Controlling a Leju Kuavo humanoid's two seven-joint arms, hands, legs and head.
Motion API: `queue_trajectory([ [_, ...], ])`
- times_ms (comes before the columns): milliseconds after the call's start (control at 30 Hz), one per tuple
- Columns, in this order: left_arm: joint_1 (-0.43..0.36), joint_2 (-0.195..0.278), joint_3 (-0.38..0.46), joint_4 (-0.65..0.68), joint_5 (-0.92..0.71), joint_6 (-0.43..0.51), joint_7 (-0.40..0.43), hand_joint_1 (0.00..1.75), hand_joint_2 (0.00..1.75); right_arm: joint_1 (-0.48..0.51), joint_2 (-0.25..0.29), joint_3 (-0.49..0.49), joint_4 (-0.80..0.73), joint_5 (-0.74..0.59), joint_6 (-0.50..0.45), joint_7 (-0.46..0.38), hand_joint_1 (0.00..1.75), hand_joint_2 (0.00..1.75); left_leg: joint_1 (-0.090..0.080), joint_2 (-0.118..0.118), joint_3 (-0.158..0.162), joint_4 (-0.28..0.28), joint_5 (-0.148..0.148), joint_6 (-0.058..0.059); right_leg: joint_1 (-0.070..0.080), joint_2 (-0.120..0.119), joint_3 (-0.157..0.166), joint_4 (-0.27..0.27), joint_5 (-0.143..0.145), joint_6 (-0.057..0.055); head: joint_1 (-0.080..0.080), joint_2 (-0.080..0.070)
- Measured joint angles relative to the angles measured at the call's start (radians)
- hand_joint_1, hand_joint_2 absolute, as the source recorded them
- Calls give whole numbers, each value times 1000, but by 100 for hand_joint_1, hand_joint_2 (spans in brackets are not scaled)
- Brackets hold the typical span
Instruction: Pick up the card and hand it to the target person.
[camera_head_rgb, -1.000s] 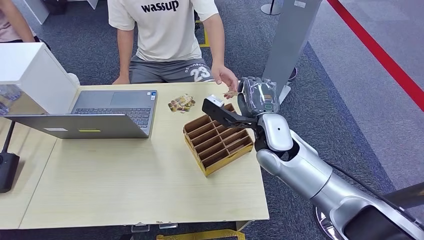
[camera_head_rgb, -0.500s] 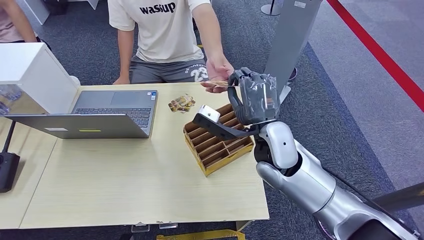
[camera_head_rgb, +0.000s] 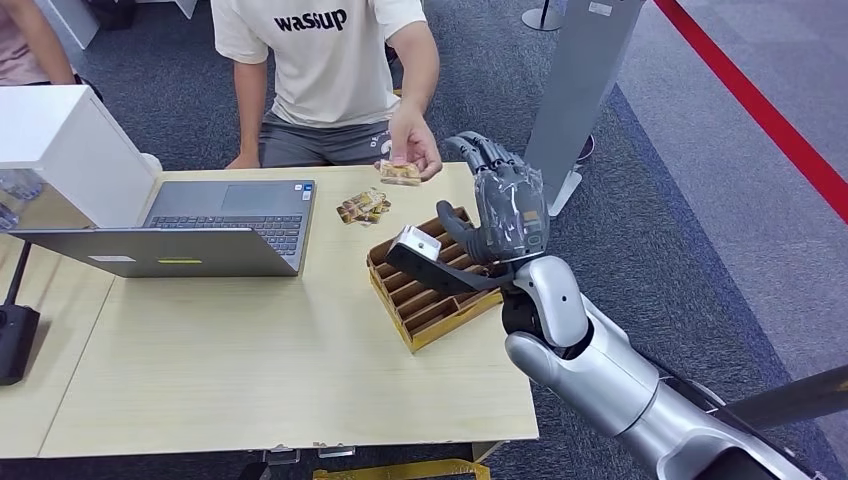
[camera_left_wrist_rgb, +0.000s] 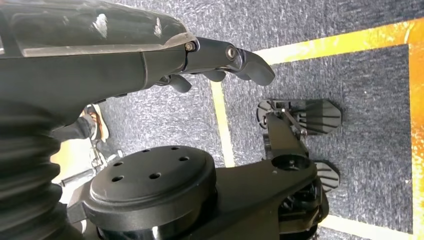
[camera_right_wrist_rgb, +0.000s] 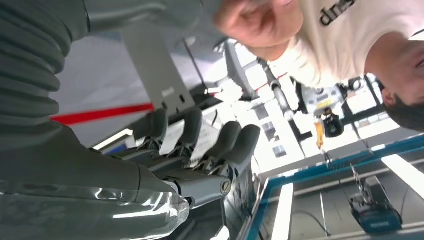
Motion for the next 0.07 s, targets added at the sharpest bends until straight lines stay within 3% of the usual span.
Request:
queue_trajectory([
  [67,1,0,0,0,8,3,0,0,0,14,3,-4,4,-105,-15,-48,0,175,0,0,0,0,0,0,0,0,0,0,0,0,0,0],
])
